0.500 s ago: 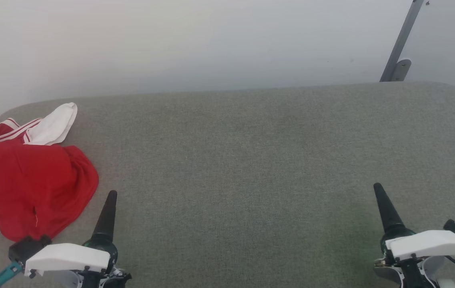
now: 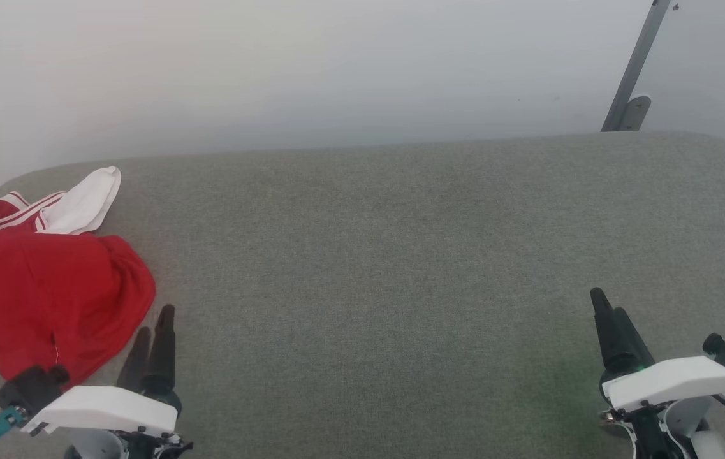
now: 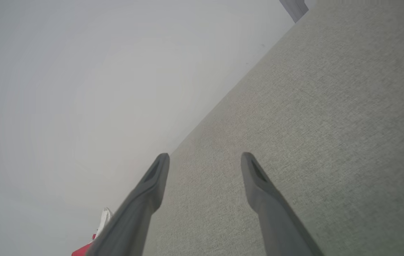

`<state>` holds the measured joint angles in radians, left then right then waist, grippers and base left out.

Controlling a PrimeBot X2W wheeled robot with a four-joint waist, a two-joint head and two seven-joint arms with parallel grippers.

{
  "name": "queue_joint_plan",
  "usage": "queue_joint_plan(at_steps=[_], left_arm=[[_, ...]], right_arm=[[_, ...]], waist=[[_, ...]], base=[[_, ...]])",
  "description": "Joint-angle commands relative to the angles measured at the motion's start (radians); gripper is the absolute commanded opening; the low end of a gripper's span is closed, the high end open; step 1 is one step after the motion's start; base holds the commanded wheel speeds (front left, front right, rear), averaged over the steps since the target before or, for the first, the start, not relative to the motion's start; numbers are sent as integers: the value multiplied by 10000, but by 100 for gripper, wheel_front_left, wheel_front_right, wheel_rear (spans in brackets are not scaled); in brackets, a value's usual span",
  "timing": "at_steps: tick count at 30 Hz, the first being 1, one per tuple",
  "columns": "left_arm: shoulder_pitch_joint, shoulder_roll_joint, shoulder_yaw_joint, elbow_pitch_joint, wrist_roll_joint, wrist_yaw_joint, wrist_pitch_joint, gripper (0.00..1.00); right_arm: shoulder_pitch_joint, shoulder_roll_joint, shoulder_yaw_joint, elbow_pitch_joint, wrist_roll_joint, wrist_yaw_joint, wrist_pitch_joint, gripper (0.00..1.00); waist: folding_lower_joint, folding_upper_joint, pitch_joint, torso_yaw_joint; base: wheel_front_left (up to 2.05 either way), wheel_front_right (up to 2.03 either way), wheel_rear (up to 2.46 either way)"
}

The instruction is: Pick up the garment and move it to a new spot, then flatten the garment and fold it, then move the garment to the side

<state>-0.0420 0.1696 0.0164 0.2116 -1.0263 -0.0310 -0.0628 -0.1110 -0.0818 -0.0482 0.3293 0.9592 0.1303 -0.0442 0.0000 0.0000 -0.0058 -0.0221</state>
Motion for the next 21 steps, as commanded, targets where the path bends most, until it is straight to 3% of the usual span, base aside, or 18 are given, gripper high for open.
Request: queue_joint_plan(at_steps=[1,21], left_arm=[[-43,102,60,-192,353,-37,-95,100],[116,81,462,-343,2618,-418,-682,100]], right_arm=[[-294,-77,17,-98,-266,4,-96,100],[-427,-343,150,-85,-2191,4,-484,100]], waist=[[0,0,0,-4],[0,0,28,-83]], base=[[0,0,0],[0,0,0]])
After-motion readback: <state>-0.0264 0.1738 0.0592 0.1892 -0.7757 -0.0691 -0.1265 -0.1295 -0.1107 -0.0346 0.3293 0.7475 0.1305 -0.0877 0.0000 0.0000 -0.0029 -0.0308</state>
